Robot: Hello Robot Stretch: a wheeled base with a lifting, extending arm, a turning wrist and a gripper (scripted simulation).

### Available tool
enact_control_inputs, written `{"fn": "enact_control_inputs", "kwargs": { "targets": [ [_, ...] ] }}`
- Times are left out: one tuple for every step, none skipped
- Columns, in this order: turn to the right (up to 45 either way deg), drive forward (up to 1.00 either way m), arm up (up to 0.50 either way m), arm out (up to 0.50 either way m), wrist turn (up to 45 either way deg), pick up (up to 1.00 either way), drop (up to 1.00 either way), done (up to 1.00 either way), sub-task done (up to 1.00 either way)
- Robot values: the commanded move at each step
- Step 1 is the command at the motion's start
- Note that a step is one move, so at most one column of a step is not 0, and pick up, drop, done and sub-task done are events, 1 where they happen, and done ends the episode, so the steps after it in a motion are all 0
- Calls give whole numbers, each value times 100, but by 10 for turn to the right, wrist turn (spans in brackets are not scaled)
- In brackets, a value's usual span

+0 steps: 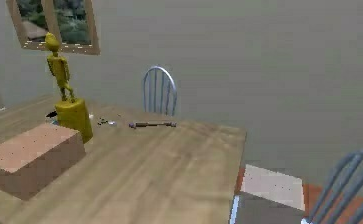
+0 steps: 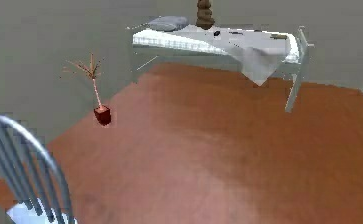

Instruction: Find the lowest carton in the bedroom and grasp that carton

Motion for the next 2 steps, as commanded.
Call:
{"fn": "enact_control_inputs", "kwargs": {
  "targets": [
    [-450,0,0,0,0,0,0,0,0],
    [-180,0,0,0,0,0,0,0,0]
  ]
}}
